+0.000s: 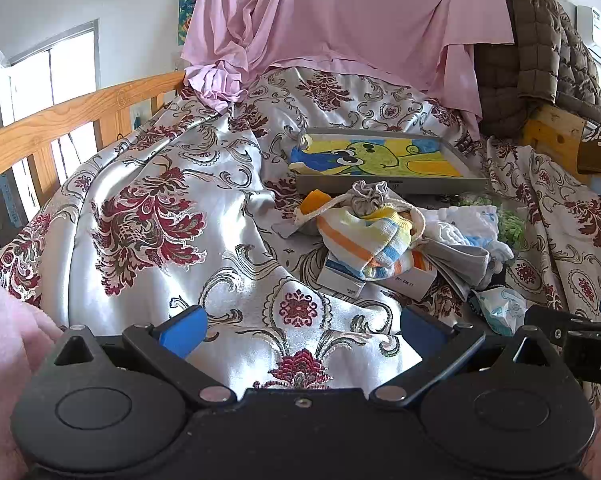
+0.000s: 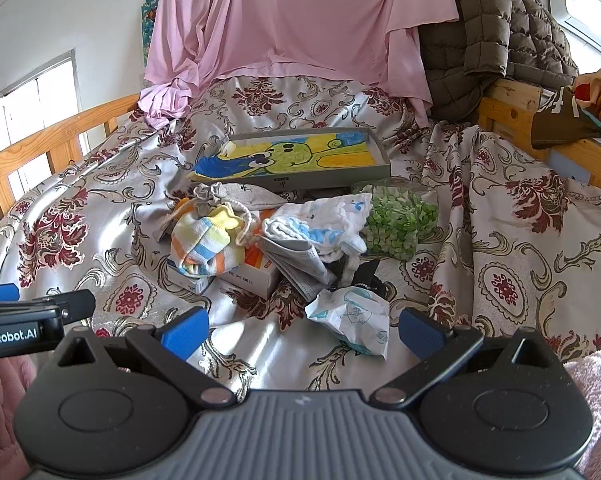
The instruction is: Organize soft objects
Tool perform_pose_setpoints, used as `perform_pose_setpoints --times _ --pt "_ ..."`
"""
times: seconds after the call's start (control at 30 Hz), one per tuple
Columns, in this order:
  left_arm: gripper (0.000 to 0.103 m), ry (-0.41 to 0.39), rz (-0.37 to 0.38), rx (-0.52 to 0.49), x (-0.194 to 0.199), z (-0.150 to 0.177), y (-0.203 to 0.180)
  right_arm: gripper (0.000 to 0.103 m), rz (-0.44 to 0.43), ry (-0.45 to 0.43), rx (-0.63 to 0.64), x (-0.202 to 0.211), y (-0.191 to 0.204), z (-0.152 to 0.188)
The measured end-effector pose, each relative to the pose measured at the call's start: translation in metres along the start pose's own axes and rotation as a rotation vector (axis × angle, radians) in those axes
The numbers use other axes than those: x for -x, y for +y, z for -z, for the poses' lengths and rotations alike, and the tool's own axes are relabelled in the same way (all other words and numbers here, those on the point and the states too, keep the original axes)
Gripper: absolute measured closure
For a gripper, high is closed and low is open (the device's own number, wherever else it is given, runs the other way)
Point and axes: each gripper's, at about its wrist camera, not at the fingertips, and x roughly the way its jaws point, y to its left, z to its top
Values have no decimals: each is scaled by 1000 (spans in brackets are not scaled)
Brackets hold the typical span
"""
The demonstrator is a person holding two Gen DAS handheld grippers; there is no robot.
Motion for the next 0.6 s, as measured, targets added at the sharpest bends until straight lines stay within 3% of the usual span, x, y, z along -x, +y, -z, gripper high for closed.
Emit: perform_pose_setpoints --times 0.6 --pt "1 1 3 -4 0 0 0 0 -11 26 -11 -1 -3 -1"
